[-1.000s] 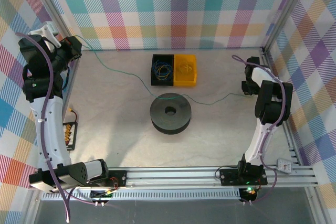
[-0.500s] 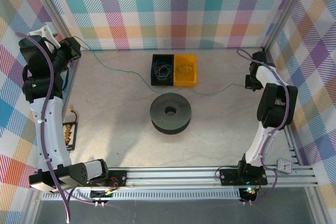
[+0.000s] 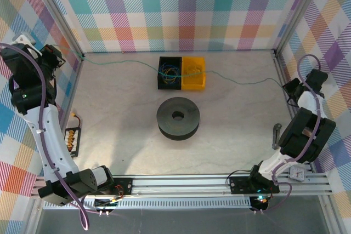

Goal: Wrap the cables

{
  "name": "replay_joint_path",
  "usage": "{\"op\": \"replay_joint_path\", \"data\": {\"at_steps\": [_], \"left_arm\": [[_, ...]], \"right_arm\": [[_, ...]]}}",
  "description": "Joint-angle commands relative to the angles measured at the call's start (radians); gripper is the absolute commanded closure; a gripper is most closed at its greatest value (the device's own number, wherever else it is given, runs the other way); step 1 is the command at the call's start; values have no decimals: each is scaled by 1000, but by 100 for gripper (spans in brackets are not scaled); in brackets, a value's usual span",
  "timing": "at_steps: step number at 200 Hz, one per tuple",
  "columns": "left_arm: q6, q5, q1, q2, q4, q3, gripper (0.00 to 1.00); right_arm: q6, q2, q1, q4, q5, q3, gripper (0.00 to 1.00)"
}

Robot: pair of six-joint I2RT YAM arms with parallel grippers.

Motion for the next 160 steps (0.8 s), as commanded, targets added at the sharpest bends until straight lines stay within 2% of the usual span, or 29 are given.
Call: {"op": "replay_joint_path", "data": {"at_steps": [1,46,59,97,136,150,160], "left_arm": [[-42,9,58,-11,31,-16,100],[-80,47,147,-6,51,-31,100],[-84,49,161,-7,56,-34,100],[-89,56,194,-5,54,-35,100],[-116,71,254,-9,57,-33,100],[-132,87,266,-6,69,-33,100],[-140,101,266,-3,79,-33,100]], "right_arm": [[237,-15,-51,227,-200,-61,100],[553,47,-125,575,-359,-190,100],[633,77,-159,669,-384,-216,100],[808,161,-174,893,-420,-262,100],[862,186,-185,966,-428,-278,100],[832,174,-185,940,-437,-269,100],[754,145,-181,856,-444,-250,100]]}}
